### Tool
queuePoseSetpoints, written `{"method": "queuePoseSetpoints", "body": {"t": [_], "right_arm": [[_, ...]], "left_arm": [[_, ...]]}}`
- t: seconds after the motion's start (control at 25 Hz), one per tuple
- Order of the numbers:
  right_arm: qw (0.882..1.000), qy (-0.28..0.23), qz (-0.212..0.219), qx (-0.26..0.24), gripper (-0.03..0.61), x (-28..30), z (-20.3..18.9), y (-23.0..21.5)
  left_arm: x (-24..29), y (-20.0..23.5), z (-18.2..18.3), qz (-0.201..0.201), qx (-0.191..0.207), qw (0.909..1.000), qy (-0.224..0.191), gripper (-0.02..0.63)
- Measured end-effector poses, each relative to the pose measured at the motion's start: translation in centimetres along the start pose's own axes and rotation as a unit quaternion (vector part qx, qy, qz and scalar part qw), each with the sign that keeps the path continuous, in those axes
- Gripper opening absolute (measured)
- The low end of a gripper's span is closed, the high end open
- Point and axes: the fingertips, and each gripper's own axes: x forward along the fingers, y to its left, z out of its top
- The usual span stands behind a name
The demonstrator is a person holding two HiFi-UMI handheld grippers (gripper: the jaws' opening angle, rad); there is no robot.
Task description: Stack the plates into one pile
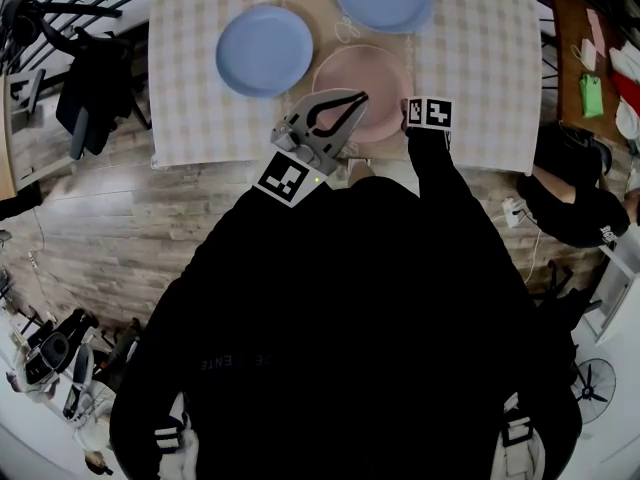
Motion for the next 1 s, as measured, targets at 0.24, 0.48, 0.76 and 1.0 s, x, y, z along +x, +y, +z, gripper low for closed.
{"method": "queuePoseSetpoints", "body": {"t": [0.24,0.48,0.76,1.0], "right_arm": [[0.997,-0.02,0.034,0.063,0.029,-0.6,0.6,0.2],[0.993,-0.032,0.058,0.1,0.018,-1.1,1.0,0.6],[0.987,-0.037,0.08,0.134,0.018,-1.5,0.9,0.8],[0.985,-0.037,0.083,0.147,0.02,-2.2,0.6,0.1]], "left_arm": [[-0.1,-0.1,0.1,0.003,0.003,1.0,0.001,0.021],[-0.2,-0.3,0.1,0.002,0.0,1.0,0.001,0.021],[-0.4,-0.6,0.4,-0.001,0.007,1.0,-0.003,0.021],[-0.7,-0.7,0.5,0.0,0.01,0.9999,-0.004,0.021]]}}
